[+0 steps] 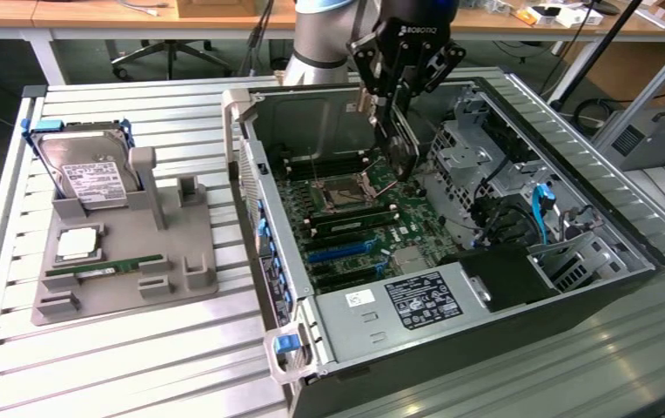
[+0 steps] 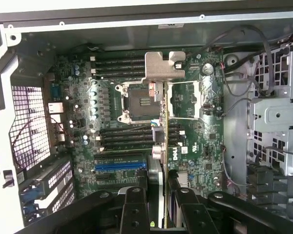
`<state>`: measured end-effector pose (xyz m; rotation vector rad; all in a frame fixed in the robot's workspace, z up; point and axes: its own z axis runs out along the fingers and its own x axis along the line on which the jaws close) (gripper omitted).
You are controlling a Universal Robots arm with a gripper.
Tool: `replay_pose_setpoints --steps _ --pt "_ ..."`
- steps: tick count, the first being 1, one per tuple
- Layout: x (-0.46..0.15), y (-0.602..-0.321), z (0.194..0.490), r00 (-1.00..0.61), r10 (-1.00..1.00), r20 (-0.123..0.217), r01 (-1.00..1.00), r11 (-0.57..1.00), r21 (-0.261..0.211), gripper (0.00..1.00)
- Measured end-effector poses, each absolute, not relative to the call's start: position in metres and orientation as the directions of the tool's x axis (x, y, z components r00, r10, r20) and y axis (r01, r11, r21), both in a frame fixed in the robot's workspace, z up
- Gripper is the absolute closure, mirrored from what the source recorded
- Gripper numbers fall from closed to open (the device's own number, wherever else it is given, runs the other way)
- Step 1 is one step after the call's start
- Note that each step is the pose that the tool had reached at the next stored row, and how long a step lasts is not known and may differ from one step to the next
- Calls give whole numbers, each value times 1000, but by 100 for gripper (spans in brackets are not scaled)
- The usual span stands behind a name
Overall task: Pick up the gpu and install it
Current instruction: 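Pick up the gpu and move the gpu toward the slot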
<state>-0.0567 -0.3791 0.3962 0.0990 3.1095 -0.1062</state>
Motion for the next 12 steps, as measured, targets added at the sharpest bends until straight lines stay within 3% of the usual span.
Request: replay_pose_setpoints --steps 12 --pt "-50 -381 394 -998 63 -31 65 996 -68 73"
